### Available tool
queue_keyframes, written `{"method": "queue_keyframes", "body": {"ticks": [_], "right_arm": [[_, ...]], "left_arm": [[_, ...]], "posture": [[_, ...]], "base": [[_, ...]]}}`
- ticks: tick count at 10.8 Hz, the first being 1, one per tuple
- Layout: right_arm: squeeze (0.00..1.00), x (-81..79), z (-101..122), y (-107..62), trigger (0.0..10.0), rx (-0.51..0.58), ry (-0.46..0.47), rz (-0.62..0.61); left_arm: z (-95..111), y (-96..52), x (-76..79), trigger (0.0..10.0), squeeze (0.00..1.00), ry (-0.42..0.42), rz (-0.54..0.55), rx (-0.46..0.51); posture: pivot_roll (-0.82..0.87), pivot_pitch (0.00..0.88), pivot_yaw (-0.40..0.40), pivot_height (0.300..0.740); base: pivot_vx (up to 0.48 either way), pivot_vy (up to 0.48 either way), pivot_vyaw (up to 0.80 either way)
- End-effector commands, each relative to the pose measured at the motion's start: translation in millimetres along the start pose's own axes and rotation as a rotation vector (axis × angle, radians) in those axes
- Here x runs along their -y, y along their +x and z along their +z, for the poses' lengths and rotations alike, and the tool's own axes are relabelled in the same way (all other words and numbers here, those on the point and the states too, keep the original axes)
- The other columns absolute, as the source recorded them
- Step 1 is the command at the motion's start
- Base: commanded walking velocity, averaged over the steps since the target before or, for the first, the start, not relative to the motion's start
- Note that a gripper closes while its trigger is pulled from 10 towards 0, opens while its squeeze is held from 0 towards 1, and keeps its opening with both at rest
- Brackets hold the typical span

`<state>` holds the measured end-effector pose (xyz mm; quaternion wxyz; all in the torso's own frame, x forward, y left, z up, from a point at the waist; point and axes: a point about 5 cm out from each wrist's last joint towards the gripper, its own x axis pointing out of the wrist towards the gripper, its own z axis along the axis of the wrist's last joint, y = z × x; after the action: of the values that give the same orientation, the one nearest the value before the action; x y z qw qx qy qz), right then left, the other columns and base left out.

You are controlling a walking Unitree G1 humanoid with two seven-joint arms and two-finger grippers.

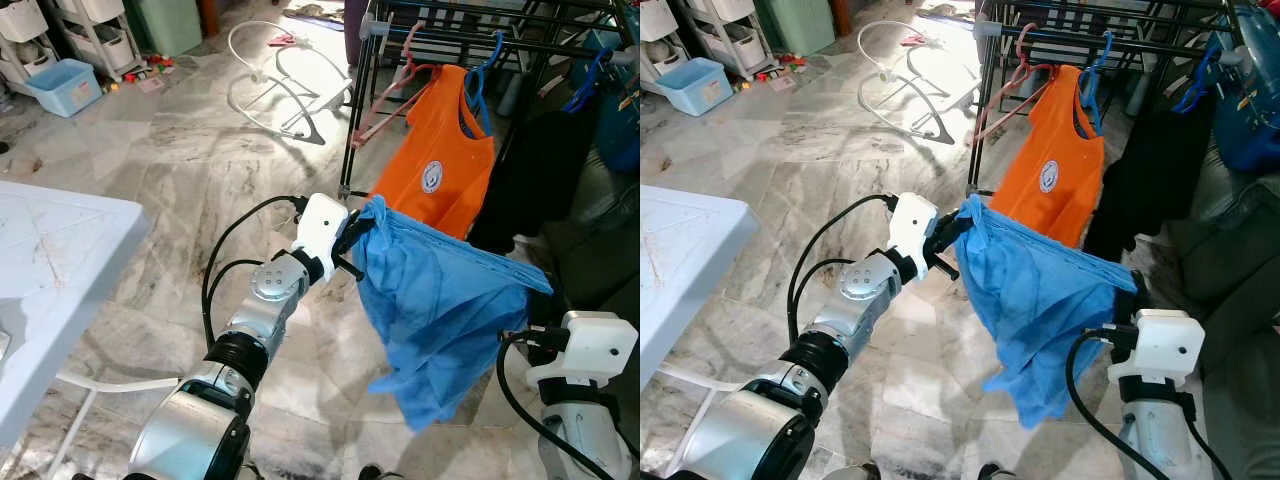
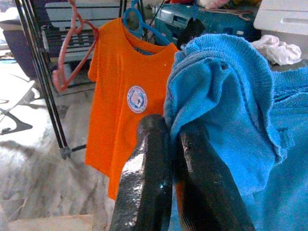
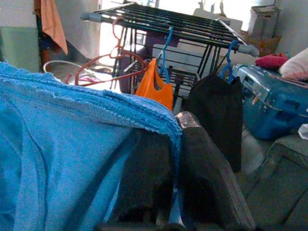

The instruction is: Hang hanger

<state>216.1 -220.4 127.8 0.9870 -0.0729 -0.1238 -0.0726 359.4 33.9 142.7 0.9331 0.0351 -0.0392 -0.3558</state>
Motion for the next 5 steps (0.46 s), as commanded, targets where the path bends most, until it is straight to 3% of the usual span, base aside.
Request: {"method": "queue_keyframes", "body": {"ticks": [1,3,5], "right_arm": [[0.0,8.7,5.9,-0.2,0.0,0.019,-0.011,-0.042],[0.0,10.2,6.8,1.0,0.0,0.023,-0.01,-0.045],[0.0,9.2,9.6,3.9,0.0,0.032,0.007,-0.041]], "left_arm": [[-2.8,-4.7,-6.9,10.0,0.0,-0.032,0.043,-0.007],[-2.4,-4.4,-6.8,10.0,0.0,-0.046,0.05,-0.001],[-9.0,-5.8,-3.5,10.0,0.0,-0.123,0.043,-0.016]], "posture": [[0.07,0.157,-0.032,0.74],[0.08,0.154,-0.032,0.74],[0.08,0.154,-0.031,0.74]], "base": [[0.0,0.0,0.0],[0.0,0.0,0.0],[0.0,0.0,0.0]]}}
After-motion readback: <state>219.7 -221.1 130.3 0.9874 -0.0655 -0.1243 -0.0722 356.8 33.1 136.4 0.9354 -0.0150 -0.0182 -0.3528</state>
